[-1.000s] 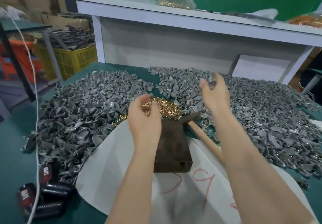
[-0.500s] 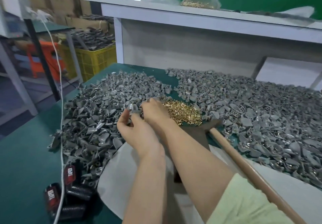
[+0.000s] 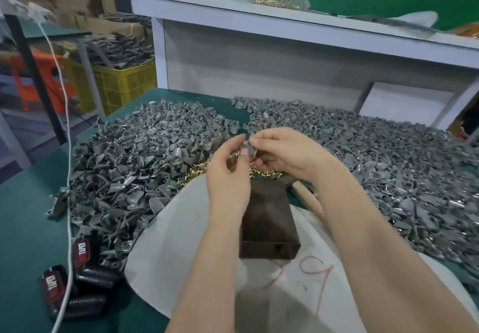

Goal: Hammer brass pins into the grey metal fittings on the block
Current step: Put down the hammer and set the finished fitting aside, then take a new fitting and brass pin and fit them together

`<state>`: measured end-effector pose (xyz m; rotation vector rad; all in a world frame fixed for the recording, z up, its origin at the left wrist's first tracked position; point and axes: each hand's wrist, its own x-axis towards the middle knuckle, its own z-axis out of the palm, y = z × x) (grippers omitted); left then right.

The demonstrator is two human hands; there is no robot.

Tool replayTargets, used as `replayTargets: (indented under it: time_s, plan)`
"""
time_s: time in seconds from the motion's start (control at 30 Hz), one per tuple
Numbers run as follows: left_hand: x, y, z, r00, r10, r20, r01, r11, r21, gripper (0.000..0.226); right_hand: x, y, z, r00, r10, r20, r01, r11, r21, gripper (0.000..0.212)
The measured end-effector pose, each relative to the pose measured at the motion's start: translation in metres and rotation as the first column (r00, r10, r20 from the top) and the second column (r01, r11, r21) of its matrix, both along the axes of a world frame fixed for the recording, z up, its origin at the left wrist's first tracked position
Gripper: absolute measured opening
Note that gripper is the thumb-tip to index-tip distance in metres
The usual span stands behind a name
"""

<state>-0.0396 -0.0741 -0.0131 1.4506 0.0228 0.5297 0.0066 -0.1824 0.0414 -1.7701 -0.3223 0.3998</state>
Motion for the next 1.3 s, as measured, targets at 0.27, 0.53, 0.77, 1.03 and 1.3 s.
replayTargets:
  time_s: [0.27,0.53,0.77,1.03,1.3]
  plan:
    - [0.000,-0.001,-0.003,0.992,0.073,-0.101,-0.079,0.996,-0.053,0.014,0.010,-0.013,-0.030,0.900,-0.278,0.335,0.406,0.816,-0.412,0.023]
    - [0.002,0.005,0.000,0.978,0.071,-0.194,-0.159,0.856,-0.492,0.008,0.059,0.041,-0.053,0.979,0.049,0.198,0.169,0.352,-0.921,0.031]
    - [0.001,0.003,0.001,0.974,0.078,-0.212,-0.174,0.856,-0.486,0.006,0.056,0.045,-0.047,0.985,0.069,0.156,0.118,0.384,-0.916,0.033]
    - [0.000,0.002,-0.001,0.982,0.064,-0.177,-0.116,0.946,-0.303,0.014,0.055,0.035,-0.053,0.914,-0.225,0.337,0.397,0.666,-0.632,0.020]
    - [0.000,-0.004,-0.006,0.987,-0.015,-0.159,0.028,0.996,0.083,0.006,-0.003,-0.019,-0.024,0.868,-0.352,0.351,0.439,0.874,-0.207,0.015]
